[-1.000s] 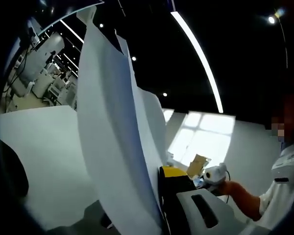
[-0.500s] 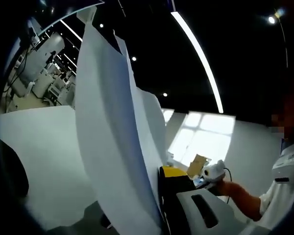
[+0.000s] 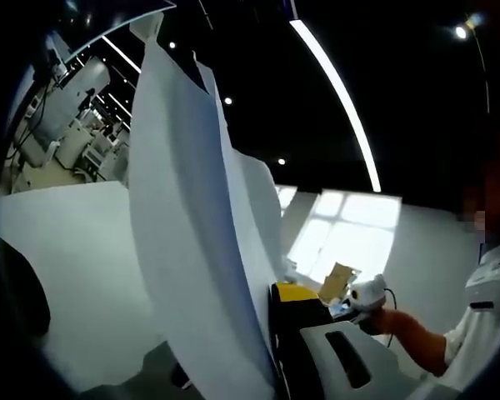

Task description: Organize the stack of printing papers by aligning and flattening the scattered papers on the table

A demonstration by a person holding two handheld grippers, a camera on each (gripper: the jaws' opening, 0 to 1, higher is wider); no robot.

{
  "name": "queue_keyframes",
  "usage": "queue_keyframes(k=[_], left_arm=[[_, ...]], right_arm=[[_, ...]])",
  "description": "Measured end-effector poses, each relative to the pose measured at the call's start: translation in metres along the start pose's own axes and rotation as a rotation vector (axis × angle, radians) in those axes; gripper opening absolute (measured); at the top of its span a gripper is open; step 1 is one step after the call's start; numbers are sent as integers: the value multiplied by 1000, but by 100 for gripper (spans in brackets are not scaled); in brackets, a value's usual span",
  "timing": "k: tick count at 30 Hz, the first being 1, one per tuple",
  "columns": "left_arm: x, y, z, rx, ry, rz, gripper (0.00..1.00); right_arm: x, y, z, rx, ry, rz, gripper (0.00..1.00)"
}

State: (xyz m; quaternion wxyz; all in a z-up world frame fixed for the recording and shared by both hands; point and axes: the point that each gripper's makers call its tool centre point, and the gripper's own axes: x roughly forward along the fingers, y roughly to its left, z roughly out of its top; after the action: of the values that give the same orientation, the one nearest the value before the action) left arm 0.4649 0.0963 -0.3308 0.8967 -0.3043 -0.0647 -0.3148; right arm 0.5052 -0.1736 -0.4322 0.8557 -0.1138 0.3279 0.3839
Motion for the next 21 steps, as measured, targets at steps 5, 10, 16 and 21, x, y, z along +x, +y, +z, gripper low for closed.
queue_keyframes(k=[5,10,16,21], left_arm=[[0,-1,0,1,-1,0,7],[-1,-1,0,1,-1,-1,7],[-2,-1,1,3,-2,-2,7],[-2,-1,1,5,-4,-1,7]], right_arm=[[0,-4,-1,5,-6,-29,33],[-2,-14,-9,6,-3,-80,40],[-3,-17,-13,8,1,-104,46],[-2,-15,-13,9,-10,-92,40]])
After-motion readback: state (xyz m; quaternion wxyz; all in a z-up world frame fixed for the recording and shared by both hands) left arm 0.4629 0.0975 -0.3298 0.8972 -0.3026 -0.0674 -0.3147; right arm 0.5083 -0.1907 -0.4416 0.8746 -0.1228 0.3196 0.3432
